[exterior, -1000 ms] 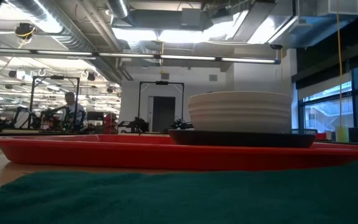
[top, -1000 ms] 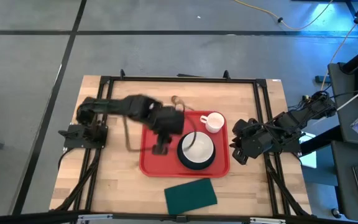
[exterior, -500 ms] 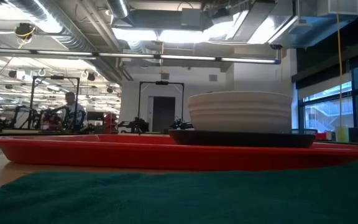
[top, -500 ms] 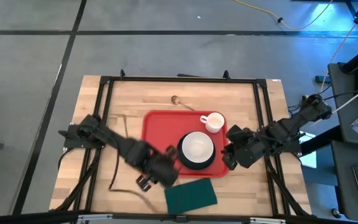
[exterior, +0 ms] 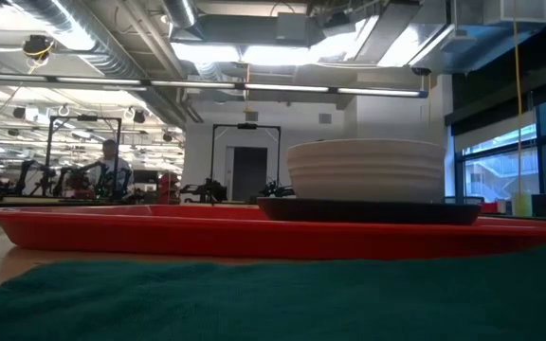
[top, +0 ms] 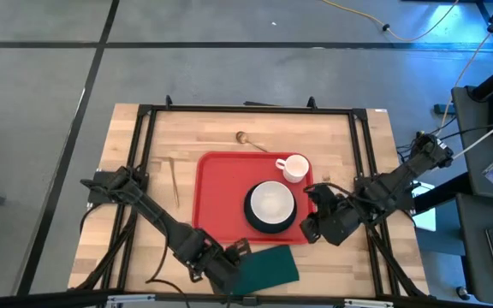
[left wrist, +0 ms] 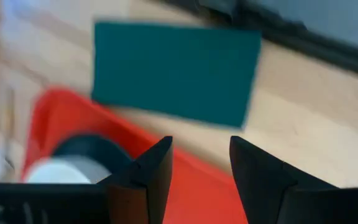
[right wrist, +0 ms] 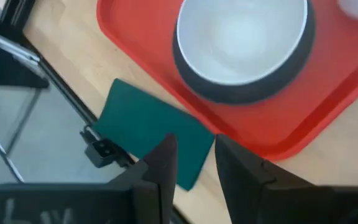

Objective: Set up tray
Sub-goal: Put the dark green napkin on the orange tray to the left of the black plate

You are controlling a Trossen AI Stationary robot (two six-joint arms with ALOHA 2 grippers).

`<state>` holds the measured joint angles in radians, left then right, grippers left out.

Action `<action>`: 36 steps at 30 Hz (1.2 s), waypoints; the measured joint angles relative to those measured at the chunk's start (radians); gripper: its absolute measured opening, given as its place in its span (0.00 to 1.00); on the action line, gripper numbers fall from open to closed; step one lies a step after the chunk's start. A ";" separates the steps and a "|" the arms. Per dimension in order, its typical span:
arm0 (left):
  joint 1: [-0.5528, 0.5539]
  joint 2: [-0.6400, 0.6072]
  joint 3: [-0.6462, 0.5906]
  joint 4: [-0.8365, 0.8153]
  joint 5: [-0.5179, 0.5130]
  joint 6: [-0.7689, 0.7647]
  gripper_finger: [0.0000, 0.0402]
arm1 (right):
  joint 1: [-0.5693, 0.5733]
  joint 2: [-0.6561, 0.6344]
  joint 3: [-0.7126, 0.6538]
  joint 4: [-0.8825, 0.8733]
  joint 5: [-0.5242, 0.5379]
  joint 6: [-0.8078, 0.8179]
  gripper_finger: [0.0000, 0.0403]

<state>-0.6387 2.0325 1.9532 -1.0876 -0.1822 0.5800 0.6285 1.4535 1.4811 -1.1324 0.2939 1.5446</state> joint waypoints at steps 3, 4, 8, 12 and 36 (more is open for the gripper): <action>-0.002 0.002 -0.048 0.092 -0.007 0.021 0.38 | 0.030 0.012 0.000 0.002 -0.004 0.118 0.28; -0.002 0.002 -0.064 0.144 -0.003 0.012 0.38 | 0.041 0.017 0.000 0.003 -0.007 0.153 0.28; 0.008 0.001 -0.135 0.310 0.011 -0.052 0.36 | 0.090 0.049 0.000 0.008 -0.009 0.233 0.28; 0.016 0.001 -0.210 0.446 0.019 -0.076 0.32 | 0.124 0.082 0.000 0.012 -0.010 0.300 0.28; 0.040 0.001 -0.606 0.812 0.145 -0.354 0.00 | 0.162 0.310 0.000 0.238 -0.045 0.391 0.28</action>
<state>-0.5984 2.0331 1.3467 -0.2753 -0.0375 0.2257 0.7906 1.7637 1.4815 -0.8944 0.2493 1.9354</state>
